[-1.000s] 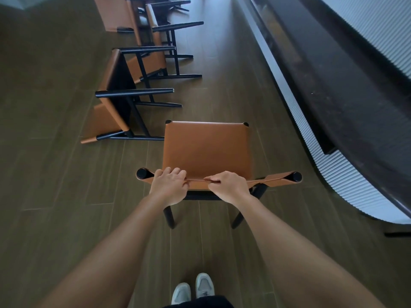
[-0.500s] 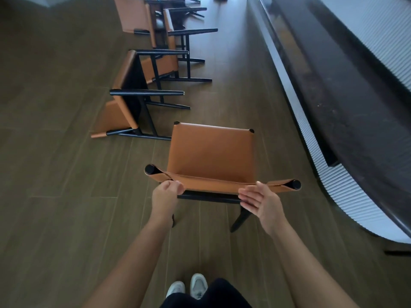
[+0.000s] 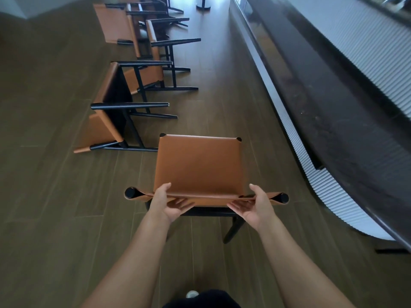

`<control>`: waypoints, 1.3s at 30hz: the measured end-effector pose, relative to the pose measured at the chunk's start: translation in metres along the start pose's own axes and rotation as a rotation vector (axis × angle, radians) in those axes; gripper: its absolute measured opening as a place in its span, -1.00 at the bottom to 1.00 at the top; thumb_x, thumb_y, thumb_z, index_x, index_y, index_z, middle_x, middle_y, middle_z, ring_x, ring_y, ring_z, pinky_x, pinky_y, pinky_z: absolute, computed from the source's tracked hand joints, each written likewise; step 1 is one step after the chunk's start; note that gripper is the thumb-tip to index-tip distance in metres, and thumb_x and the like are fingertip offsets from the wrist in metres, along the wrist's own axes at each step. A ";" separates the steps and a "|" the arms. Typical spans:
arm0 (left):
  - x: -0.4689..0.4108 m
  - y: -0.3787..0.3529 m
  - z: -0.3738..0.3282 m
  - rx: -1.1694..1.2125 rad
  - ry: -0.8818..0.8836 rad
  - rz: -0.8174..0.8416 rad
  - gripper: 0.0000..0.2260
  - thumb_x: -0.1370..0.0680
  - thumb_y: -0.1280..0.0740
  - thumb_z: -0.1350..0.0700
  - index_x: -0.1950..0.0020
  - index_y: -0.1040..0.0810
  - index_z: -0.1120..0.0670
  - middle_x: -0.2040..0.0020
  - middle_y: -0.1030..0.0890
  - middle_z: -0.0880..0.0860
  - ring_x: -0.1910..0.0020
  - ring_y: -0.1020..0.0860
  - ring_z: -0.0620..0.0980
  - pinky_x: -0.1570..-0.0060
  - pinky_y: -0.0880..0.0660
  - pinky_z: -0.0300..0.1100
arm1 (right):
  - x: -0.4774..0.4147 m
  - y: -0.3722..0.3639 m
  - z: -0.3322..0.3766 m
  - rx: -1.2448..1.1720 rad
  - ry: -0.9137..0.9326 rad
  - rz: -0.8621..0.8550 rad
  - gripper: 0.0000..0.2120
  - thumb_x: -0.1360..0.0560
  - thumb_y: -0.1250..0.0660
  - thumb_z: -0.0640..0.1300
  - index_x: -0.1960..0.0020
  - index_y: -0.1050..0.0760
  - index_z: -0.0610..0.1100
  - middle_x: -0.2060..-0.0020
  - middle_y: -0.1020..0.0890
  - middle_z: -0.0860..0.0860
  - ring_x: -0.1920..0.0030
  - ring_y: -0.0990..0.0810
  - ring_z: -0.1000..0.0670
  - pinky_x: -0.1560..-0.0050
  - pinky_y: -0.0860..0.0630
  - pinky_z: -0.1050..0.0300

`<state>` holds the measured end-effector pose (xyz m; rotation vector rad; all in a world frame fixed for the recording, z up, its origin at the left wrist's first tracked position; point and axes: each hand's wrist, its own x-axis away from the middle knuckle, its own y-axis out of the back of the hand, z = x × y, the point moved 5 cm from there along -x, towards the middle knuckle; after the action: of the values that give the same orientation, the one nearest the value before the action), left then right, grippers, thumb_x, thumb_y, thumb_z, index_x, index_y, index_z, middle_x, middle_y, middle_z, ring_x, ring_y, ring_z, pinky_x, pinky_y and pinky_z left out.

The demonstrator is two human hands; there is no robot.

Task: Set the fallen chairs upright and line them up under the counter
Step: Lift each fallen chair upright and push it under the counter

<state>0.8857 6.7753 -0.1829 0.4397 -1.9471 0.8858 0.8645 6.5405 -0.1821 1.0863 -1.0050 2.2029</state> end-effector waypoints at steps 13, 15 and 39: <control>-0.020 -0.003 -0.031 -0.169 0.049 0.050 -0.51 -0.60 -0.26 0.02 -0.46 -0.27 0.21 -0.30 -0.44 0.31 -0.23 -0.49 0.29 0.03 -0.50 0.18 | -0.027 -0.016 0.021 -0.025 -0.016 -0.188 -0.96 -0.57 -0.23 -0.31 0.03 -0.41 -0.30 -0.02 -0.54 -0.32 0.04 -0.55 -0.36 0.31 -0.53 -0.27; -0.022 -0.010 -0.041 -0.174 0.050 0.056 -0.46 -0.60 -0.28 0.02 -0.49 -0.20 0.21 -0.32 -0.40 0.32 -0.21 -0.47 0.31 0.07 -0.50 0.18 | -0.029 -0.027 0.029 -0.028 0.005 -0.204 -0.96 -0.57 -0.25 -0.31 0.01 -0.41 -0.30 -0.05 -0.52 -0.32 -0.04 -0.53 -0.37 0.25 -0.54 -0.29; -0.052 -0.160 -0.165 -0.332 -0.051 0.017 -0.91 -0.50 -0.29 0.26 0.02 -0.44 0.22 0.19 -0.51 0.19 0.27 -0.50 0.07 0.05 -0.54 0.09 | -0.056 -0.172 0.151 0.280 0.140 -0.274 -0.87 -0.50 -0.07 -0.37 0.00 -0.34 -0.27 0.02 -0.53 -0.34 0.07 -0.60 -0.38 0.38 -0.58 -0.25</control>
<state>1.1097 6.7853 -0.1104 0.2519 -2.0990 0.5498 1.0830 6.5225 -0.0966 1.0957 -0.4648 2.1962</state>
